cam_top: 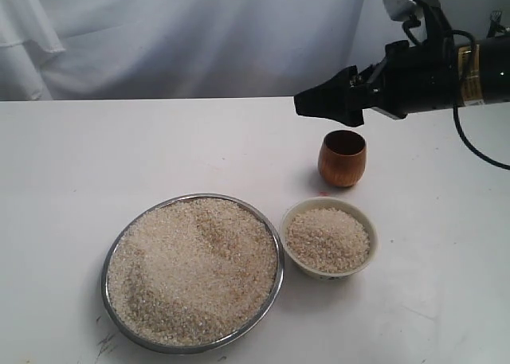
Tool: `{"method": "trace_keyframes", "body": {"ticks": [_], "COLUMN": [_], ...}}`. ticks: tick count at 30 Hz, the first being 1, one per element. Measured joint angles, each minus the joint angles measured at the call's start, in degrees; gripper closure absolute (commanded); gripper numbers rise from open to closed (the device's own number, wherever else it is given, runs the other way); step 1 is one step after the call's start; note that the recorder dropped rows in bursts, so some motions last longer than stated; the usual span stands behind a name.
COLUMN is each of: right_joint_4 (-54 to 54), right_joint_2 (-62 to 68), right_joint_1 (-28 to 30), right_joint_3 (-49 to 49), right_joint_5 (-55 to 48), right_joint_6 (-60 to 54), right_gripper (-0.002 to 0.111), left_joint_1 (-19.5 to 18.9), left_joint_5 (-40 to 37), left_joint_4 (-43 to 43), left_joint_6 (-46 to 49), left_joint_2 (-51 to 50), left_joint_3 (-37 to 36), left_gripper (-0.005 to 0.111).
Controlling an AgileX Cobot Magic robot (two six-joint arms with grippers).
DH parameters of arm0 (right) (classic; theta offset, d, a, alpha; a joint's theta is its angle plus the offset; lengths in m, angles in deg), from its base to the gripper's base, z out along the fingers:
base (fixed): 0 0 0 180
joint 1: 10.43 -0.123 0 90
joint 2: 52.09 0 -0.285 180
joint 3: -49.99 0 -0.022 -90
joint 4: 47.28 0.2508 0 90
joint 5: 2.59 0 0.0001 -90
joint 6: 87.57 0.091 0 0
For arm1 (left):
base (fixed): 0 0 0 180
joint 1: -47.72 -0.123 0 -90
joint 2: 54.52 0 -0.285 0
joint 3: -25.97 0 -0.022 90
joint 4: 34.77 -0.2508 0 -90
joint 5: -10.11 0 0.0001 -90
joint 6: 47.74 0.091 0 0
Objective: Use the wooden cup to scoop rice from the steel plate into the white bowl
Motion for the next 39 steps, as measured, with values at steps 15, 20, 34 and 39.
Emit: {"method": "trace_keyframes", "body": {"ticks": [15, 20, 34, 39], "right_joint_4": [-0.2, -0.2, -0.3, -0.3], "right_joint_2": [0.8, 0.5, -21.8, -33.8], "right_joint_1": [1.1, 3.4, 6.6, 6.6], "right_joint_3": [-0.2, -0.3, -14.5, -21.2], "right_joint_5": [0.3, 1.0, -16.3, -25.9], "right_joint_6": [-2.8, -1.2, -3.0, 3.1], "right_gripper": [0.060, 0.108, 0.108, 0.108], "left_joint_1": [0.0, 0.0, 0.0, 0.0], "left_joint_5": [0.0, 0.0, 0.0, 0.0], "left_joint_4": [0.0, 0.0, 0.0, 0.0], "left_joint_6": [0.0, 0.0, 0.0, 0.0], "left_joint_2": [0.0, 0.0, 0.0, 0.0], "left_joint_3": [0.0, 0.0, 0.0, 0.0], "left_gripper": [0.107, 0.107, 0.107, 0.107]}}
